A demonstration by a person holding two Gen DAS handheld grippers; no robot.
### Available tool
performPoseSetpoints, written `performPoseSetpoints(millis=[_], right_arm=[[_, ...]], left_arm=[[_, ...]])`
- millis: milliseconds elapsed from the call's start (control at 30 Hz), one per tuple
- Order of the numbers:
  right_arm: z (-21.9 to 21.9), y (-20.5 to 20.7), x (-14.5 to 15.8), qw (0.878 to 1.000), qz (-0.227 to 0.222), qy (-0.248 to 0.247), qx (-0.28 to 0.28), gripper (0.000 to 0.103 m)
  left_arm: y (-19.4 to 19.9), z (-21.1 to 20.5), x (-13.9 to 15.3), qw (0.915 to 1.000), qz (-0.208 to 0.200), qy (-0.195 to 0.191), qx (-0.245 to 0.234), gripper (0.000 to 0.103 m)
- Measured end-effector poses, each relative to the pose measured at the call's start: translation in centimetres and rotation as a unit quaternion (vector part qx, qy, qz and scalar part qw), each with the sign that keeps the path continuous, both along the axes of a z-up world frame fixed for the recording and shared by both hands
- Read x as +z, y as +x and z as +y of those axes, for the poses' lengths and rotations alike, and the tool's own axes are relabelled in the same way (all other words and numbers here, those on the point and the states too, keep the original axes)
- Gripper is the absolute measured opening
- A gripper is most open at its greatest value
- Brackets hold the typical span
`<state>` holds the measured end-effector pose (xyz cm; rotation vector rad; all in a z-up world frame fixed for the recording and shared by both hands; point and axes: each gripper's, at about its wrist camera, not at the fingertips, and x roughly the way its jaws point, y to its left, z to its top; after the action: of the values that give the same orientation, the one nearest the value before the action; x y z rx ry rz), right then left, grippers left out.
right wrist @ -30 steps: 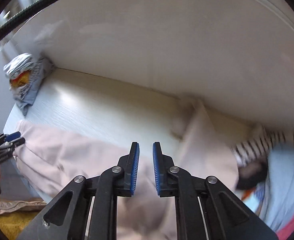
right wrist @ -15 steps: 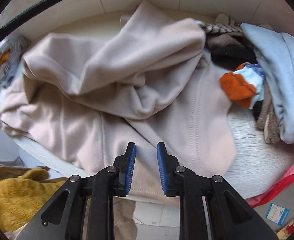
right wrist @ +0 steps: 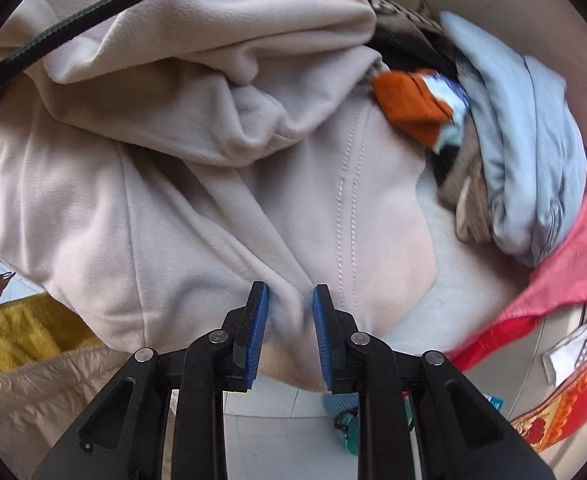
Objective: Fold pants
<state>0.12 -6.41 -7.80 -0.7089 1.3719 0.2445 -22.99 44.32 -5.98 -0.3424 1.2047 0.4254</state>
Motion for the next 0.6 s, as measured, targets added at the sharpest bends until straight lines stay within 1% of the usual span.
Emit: performPoseSetpoints(millis=[67,133,167,233,300,367,433,500,600], right_arm=[[0.7,-0.2,0.4,1.0,-0.01,-0.014,0.015,0.023],[2.4,-0.3,1.8,0.998,-0.036,-0.02,0.044,0.023],[3.9,-1.8,2.8,0.997,-0.045,-0.013,0.057,0.023],[6.3,-2.5,4.8,0.993,-0.06,0.019,0.096,0.035],[8.9,-3.2,6.6,0.986,-0.079,0.045,0.143,0.04],[11.0,-4.0,7.6,0.976,-0.099,0.056,0.184,0.045],[13.0,-4.9,8.0,0.966,-0.122,0.058,0.222,0.053],[14.6,-4.6,8.2,0.957,-0.136,0.049,0.251,0.054],[16.7,-4.0,8.1,0.951,-0.14,0.046,0.273,0.054]], left_arm=[[0.0,-0.1,0.3,1.0,-0.003,0.004,0.0,0.045],[-0.2,0.2,1.4,0.9998,-0.016,-0.006,-0.001,0.045],[-0.3,0.6,1.9,0.9996,-0.025,-0.01,-0.001,0.045],[-1.1,1.2,3.1,0.9991,-0.039,-0.009,0.011,0.045],[-1.8,2.3,3.8,0.9984,-0.049,-0.008,0.029,0.045],[-2.4,3.1,4.0,0.9974,-0.055,-0.01,0.044,0.045],[-3.2,3.6,4.1,0.9963,-0.063,-0.013,0.056,0.045],[-3.4,4.5,3.8,0.995,-0.073,-0.025,0.063,0.045],[-3.0,5.3,3.4,0.9928,-0.09,-0.047,0.064,0.046]])
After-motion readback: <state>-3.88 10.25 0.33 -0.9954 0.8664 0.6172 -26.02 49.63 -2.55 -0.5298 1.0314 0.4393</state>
